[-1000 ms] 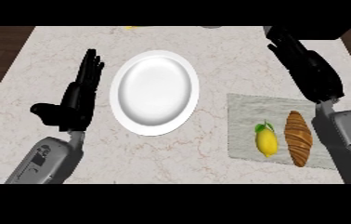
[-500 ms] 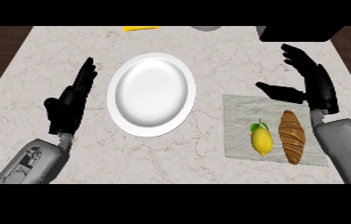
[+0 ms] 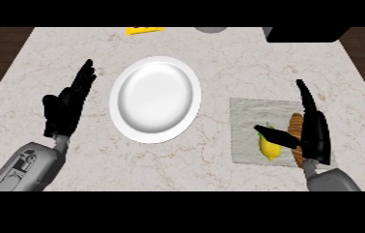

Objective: Pick the croissant from the placemat and place it in the plate

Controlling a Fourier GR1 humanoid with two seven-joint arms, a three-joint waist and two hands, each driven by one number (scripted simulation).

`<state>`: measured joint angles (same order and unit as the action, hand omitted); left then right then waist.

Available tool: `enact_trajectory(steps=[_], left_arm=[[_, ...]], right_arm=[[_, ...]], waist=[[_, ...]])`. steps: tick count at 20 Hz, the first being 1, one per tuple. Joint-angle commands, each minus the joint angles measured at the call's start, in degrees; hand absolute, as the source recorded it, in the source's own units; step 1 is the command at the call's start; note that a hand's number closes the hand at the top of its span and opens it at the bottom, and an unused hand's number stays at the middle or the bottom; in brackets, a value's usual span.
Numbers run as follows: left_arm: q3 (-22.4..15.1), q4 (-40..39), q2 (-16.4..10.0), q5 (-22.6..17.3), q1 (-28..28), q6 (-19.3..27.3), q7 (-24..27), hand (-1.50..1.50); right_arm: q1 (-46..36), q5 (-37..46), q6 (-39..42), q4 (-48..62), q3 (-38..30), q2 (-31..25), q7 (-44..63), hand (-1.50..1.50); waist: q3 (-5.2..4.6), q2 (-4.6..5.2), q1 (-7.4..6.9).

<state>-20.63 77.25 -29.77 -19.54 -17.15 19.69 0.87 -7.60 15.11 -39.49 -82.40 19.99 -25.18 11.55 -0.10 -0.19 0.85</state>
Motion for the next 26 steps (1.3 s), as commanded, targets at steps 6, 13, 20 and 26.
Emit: enact_trajectory(steps=[6,13,20,26], left_arm=[[0.42,1.62,1.52,2.17,-0.16,1.47,-2.39,0.0],[1.14,-1.35,2.71,2.9,0.42,-1.24,0.85,0.0],[2.48,1.17,4.4,5.2,1.04,-1.9,-1.84,0.0],[6.44,-1.34,5.24,6.71,-0.62,-5.55,-1.91,0.0]], right_arm=[[3.87,12.62,11.91,-20.14,0.42,-14.71,27.99,-1.5],[1.87,4.25,29.9,-27.73,-1.52,-20.58,45.5,-1.5],[1.63,-2.03,38.64,-27.26,-6.41,-20.12,48.65,-1.5],[-1.99,0.21,41.99,-17.32,-7.27,-15.08,43.33,-1.5]], waist=[[-0.17,-0.39,0.8],[-0.02,0.12,-0.24],[0.09,0.15,-0.78],[0.09,0.29,-0.95]])
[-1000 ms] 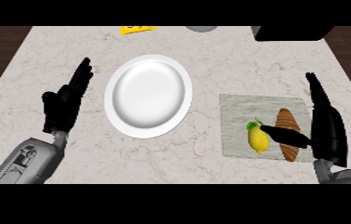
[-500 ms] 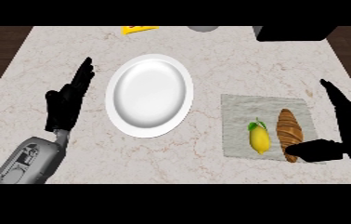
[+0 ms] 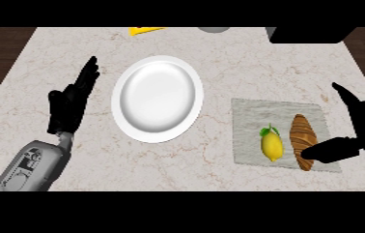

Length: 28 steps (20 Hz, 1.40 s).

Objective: Pick the croissant from the placemat and place it in the plate

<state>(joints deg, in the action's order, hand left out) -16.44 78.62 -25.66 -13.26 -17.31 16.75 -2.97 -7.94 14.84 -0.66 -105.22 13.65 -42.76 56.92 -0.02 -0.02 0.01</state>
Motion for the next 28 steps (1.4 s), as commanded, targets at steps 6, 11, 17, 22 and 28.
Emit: enact_trajectory(steps=[6,11,17,22,28], left_arm=[[1.62,1.68,2.81,3.47,0.05,-1.2,-2.41,0.0],[3.79,-0.79,4.5,5.41,1.36,-4.04,-0.36,0.0],[6.12,3.73,5.32,8.55,2.21,-4.54,-3.53,0.0],[7.91,2.74,8.21,10.84,2.19,-5.58,-3.28,0.0],[9.78,4.65,8.93,10.84,2.74,-8.32,-4.37,0.0]], right_arm=[[-1.02,4.76,5.24,7.01,3.54,6.88,2.03,-1.5],[1.44,6.65,6.67,11.74,0.84,9.06,-3.87,-1.5],[2.85,8.03,9.95,16.91,-3.51,10.03,-10.47,-1.5],[4.35,11.98,9.54,18.92,-4.08,14.66,-11.52,-1.5],[1.87,17.91,7.15,24.75,-5.44,15.07,-19.27,1.5]], waist=[[0.03,0.03,-0.13],[0.02,0.01,0.1],[0.03,-0.01,0.05],[0.03,-0.02,0.06],[0.03,-0.01,-0.04]])
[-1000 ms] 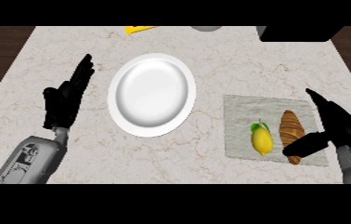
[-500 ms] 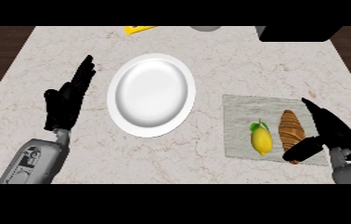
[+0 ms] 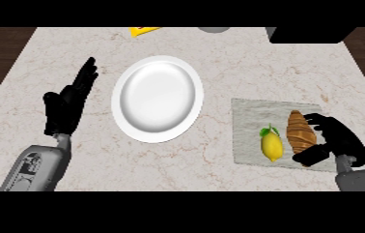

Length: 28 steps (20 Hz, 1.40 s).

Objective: Pick the croissant from the placemat and place it in the plate

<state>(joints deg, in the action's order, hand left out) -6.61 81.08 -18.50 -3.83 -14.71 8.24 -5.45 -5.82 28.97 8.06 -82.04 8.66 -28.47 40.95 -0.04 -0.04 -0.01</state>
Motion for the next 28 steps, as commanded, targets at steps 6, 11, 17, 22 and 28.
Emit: enact_trajectory(steps=[6,11,17,22,28], left_arm=[[2.64,0.56,3.06,3.34,1.09,-2.02,0.05,0.0],[3.92,0.32,3.08,3.56,2.47,-3.17,1.02,0.0],[3.9,-0.16,3.19,4.32,0.9,-3.13,0.17,0.0],[3.47,-0.93,4.86,5.32,-0.74,-1.55,-0.28,0.0],[3.8,-0.55,4.58,4.95,2.35,-3.1,1.88,0.0]], right_arm=[[-3.17,6.59,-0.42,5.2,-4.86,1.22,-6.28,1.5],[0.77,10.88,-7.23,-1.67,-3.95,4.87,-5.14,1.5],[1.92,20.09,-7.62,-8.84,7.38,6.39,-7.69,1.5],[-1.23,26.13,-13.25,-20.48,9.79,7.84,-6.8,1.5],[-1.58,30.24,-14.36,-32.42,14.35,9.36,-7.94,1.5]], waist=[[0.04,0.03,0.01],[0.03,-0.02,0.15],[0.01,-0.04,0.15],[0.0,-0.12,0.67],[0.0,-0.13,0.43]])
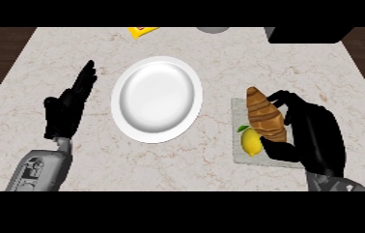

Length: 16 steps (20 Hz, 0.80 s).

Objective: Pick the croissant from the placemat and place it in the plate

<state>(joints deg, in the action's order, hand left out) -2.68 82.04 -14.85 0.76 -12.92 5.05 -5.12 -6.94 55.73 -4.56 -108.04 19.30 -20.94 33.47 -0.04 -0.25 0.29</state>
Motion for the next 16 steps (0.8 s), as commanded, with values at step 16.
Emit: enact_trajectory(steps=[16], left_arm=[[0.67,-2.66,2.39,1.38,-2.37,-1.48,1.46,0.0]], right_arm=[[-30.81,-4.44,-4.0,24.52,8.63,20.78,3.71,1.5]], waist=[[0.01,0.53,-1.61]])
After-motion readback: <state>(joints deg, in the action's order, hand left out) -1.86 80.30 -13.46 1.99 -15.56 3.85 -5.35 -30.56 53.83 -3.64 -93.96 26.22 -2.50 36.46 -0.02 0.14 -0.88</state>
